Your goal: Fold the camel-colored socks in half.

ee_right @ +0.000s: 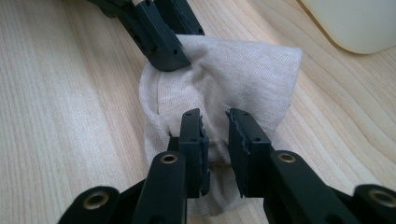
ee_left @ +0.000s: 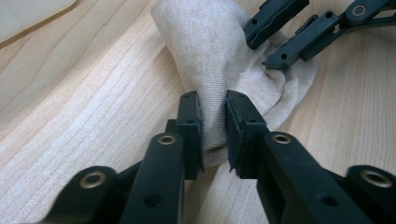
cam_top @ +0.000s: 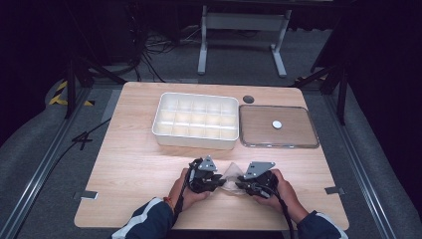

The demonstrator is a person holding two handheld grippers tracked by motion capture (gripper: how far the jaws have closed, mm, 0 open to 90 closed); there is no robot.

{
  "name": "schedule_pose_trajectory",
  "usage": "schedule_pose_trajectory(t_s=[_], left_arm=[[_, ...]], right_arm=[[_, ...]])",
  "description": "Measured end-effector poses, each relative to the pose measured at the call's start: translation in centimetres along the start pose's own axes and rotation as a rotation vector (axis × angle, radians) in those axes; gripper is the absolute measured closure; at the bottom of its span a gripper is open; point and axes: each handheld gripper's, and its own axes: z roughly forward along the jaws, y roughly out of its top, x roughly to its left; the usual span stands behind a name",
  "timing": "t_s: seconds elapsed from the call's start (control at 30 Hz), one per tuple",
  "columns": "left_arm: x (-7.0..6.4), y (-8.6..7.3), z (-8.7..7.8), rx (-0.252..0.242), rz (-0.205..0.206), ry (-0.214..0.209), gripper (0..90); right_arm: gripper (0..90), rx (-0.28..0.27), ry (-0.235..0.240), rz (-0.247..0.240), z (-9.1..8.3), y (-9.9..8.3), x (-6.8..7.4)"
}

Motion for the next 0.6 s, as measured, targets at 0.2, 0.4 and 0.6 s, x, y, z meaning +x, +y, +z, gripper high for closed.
schedule_pose_trajectory(t_s=[0.2,0.4,0.6], left_arm=[[-0.6,0.0,-0.1,-0.002,0.002,0.031,80.6],[-0.6,0.0,-0.1,-0.002,-0.003,0.035,80.9],[-0.8,0.1,-0.2,-0.010,0.004,0.047,81.1]], right_arm=[[75.4,-0.014,-0.010,0.017,-0.1,0.1,-0.1],[77.0,-0.090,-0.047,0.022,-1.1,0.8,0.3],[81.1,-0.026,-0.052,0.032,0.3,0.5,0.0]])
